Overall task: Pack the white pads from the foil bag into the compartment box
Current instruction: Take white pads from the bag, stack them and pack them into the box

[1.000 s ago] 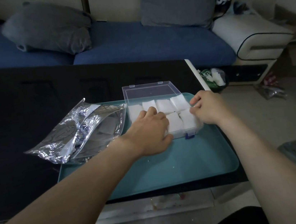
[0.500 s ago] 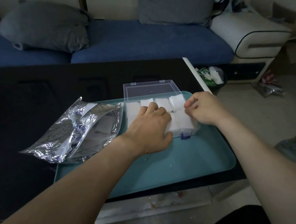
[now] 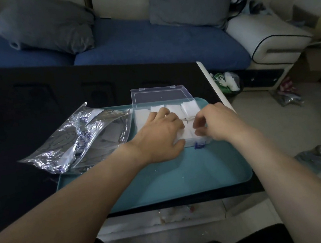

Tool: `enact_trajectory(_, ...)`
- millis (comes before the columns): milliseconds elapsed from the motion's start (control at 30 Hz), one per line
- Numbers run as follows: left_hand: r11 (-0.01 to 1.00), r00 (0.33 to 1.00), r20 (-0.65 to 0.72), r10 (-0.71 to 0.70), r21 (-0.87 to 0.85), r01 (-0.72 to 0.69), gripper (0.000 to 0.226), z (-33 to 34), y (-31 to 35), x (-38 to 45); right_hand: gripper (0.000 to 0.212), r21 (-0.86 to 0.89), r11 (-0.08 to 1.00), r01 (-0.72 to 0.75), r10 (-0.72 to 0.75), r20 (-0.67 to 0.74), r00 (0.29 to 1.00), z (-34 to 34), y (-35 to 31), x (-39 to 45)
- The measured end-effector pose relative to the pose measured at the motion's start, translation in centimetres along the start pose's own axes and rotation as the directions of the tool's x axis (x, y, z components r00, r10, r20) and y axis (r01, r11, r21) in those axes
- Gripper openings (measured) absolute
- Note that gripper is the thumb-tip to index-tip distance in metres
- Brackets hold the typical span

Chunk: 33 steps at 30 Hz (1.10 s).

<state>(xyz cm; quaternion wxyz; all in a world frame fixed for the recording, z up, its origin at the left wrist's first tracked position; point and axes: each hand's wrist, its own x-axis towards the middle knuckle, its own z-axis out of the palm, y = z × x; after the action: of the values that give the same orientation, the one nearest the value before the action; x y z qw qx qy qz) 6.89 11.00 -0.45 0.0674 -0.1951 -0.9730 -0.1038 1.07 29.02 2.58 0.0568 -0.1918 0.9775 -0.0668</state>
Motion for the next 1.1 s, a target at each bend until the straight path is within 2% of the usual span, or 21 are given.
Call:
enact_trajectory(67,0.996,0.985,-0.17,-0.027,-0.091,0.011,0.041,-1.3,-0.2,-0.3,0.031,-0.013,1.0,-0.012,0.012,-0.035,0.999,-0.1,-0.3,0.2)
enact_trajectory(167,0.986,0.878,-0.466,-0.105,-0.161,0.033,0.019,-3.8,-1.2,-1.5,0.034,-0.089,0.996,-0.013,0.014,0.007,1.0,-0.2,-0.8,0.5)
enact_trajectory(233,0.983,0.836,-0.517,-0.182,-0.118,0.141,0.014,-5.3,-2.6,-2.9,0.029,-0.165,0.986,-0.013,0.023,0.062,0.998,-0.4,-1.4,0.3)
enact_trajectory(267,0.969,0.846,-0.475,-0.243,-0.073,0.237,0.021,-5.9,-3.3,-3.7,0.028,-0.174,0.985,-0.002,0.008,0.036,0.999,-0.7,-1.6,0.1)
enact_trajectory(333,0.9,0.855,-0.328,-0.401,0.034,0.436,0.05,-6.4,-5.1,-5.7,0.024,-0.072,0.997,0.04,-0.052,-0.165,0.985,-1.7,-2.6,-0.2)
enact_trajectory(400,0.796,0.801,-0.155,-0.579,0.108,0.596,0.068,-6.5,-7.1,-7.4,0.018,0.202,0.965,0.169,-0.072,-0.413,0.908,-2.3,-5.1,-0.6)
enact_trajectory(433,0.742,0.752,-0.078,-0.655,0.12,0.659,0.067,-6.4,-8.3,-8.2,0.015,0.341,0.902,0.264,-0.081,-0.467,0.88,-2.3,-7.1,-0.9)
enact_trajectory(467,0.707,0.712,-0.018,-0.702,0.107,0.699,0.058,-6.3,-9.2,-8.8,0.01,0.441,0.827,0.348,-0.126,-0.458,0.88,-1.8,-9.1,-1.1)
enact_trajectory(533,0.682,0.682,0.045,-0.73,-0.021,0.731,0.036,-6.2,-11.1,-10.1,0.006,0.522,0.722,0.454,-0.323,-0.326,0.888,0.1,-13.0,-1.0)
enact_trajectory(600,0.627,0.65,0.085,-0.755,-0.199,0.753,0.029,-6.3,-12.0,-11.0,0.016,0.468,0.743,0.479,-0.484,-0.119,0.867,2.1,-15.7,-0.5)
enact_trajectory(700,0.508,0.607,0.129,-0.784,-0.43,0.747,0.031,-6.5,-12.7,-11.9,0.037,0.323,0.843,0.431,-0.468,0.043,0.883,4.4,-18.0,0.9)
enact_trajectory(800,0.426,0.572,0.135,-0.809,-0.537,0.728,0.034,-6.5,-13.3,-12.2,0.057,0.246,0.873,0.421,-0.449,0.068,0.891,6.2,-19.6,2.0)
enact_trajectory(900,0.395,0.583,0.174,-0.793,-0.581,0.711,0.029,-6.3,-13.7,-12.4,0.073,0.221,0.87,0.441,-0.467,0.078,0.881,6.7,-20.4,2.5)
enact_trajectory(1000,0.422,0.61,0.218,-0.762,-0.548,0.723,0.026,-6.1,-13.8,-12.4,0.069,0.212,0.845,0.492,-0.515,0.071,0.854,6.7,-21.2,2.3)
enact_trajectory(1100,0.457,0.611,0.212,-0.763,-0.491,0.741,0.028,-6.1,-13.5,-12.1,0.048,0.263,0.824,0.502,-0.523,0.009,0.853,7.1,-21.7,2.0)
